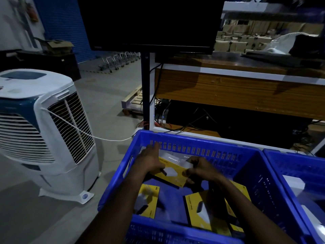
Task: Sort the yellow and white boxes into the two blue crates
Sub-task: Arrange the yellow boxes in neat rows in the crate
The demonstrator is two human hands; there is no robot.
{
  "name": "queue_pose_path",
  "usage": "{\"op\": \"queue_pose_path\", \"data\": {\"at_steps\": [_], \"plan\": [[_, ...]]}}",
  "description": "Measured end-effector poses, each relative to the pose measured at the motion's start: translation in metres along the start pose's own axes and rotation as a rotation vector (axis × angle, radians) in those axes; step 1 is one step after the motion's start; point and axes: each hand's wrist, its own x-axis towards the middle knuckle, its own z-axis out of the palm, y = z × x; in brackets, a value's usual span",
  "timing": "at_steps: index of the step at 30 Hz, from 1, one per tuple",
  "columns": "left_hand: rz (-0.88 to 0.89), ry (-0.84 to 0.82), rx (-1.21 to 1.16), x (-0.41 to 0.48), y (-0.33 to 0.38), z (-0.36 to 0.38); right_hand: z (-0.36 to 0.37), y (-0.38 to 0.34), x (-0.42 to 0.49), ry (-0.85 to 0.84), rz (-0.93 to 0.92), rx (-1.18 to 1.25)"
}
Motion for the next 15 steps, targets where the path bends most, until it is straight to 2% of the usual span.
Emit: {"op": "queue_pose_path", "data": {"at_steps": [5, 9, 12, 15], "plan": [[-0.055, -0.043, 0.13, 0.005, -0.005, 0.004, 0.009, 0.002, 0.008, 0.09, -0.078, -0.239], [-0.082, -0.025, 0.151, 0.006, -0.006, 0.007, 0.022, 0.002, 0.012, 0.11, -0.089, -0.279], [-0.147, -0.011, 0.119, 0.005, -0.005, 0.009, 0.029, 0.005, 0.013, 0.11, -0.077, -0.249], [-0.168, 0.02, 0.094, 0.006, -0.002, 0.011, 0.031, 0.009, 0.015, 0.086, -0.08, -0.119]]}}
